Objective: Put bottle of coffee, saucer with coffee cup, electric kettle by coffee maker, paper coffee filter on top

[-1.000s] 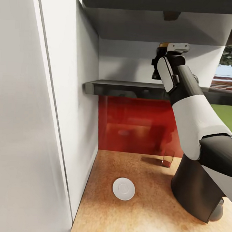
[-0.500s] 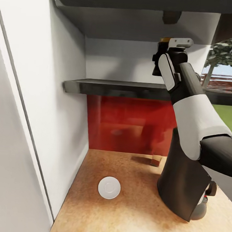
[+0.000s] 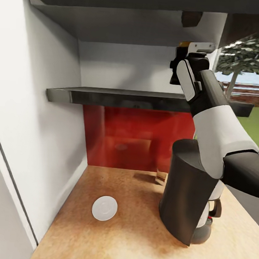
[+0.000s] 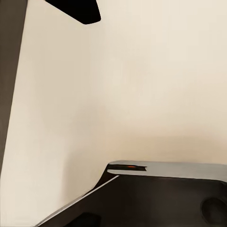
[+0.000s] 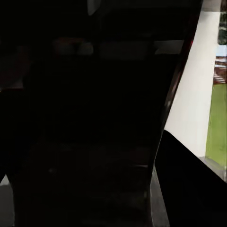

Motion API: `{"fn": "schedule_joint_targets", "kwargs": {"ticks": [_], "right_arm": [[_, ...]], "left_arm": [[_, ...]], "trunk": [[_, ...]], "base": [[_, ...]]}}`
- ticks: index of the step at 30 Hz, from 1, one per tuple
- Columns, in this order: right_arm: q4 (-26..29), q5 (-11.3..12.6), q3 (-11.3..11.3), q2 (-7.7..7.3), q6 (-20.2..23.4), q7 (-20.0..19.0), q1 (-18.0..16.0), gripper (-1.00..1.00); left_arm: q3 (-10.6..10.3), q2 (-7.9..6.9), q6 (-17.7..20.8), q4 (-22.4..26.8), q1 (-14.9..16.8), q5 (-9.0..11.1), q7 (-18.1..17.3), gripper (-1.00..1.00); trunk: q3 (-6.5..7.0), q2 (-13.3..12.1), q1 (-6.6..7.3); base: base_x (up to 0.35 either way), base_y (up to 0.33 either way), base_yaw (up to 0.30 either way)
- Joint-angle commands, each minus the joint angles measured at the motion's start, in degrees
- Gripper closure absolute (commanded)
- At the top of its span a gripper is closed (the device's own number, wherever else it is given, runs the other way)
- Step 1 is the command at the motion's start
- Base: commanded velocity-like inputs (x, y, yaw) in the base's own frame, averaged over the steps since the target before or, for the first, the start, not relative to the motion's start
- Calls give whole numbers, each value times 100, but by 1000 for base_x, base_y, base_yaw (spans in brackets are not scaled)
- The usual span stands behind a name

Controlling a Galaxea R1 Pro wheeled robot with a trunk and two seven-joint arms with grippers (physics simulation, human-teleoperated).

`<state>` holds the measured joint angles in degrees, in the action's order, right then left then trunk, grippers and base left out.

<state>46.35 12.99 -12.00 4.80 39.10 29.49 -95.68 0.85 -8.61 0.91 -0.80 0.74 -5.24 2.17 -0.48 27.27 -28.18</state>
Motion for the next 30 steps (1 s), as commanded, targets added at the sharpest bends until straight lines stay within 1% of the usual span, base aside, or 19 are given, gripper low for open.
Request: {"fn": "schedule_joint_targets", "kwargs": {"ticks": [1,16,21,23,28,30], "right_arm": [[6,55,-21,-5,10,65,-4,100],[-3,55,-21,-16,10,65,-4,100],[-14,48,-21,-63,10,65,-4,100],[-22,46,-21,-100,10,65,-4,100],[-38,44,-21,-328,25,58,-4,100],[-43,45,-21,-541,33,56,-4,100]], "left_arm": [[11,0,6,-8,5,-56,21,-100],[17,-6,6,-8,5,-56,21,-100],[20,-6,6,-8,5,-56,21,-100],[18,-8,6,-8,5,-56,21,-100],[14,-7,6,-13,5,-56,21,-100],[15,-2,6,-9,5,-56,21,-100]], "trunk": [[-5,6,-2],[-5,6,-2],[-5,6,-2],[-5,6,-2],[-5,6,-2],[-5,6,-2]], "base": [[-48,-273,0],[-81,-273,0],[-54,-273,0],[-10,-273,0],[-2,-273,0],[0,-273,0]]}}
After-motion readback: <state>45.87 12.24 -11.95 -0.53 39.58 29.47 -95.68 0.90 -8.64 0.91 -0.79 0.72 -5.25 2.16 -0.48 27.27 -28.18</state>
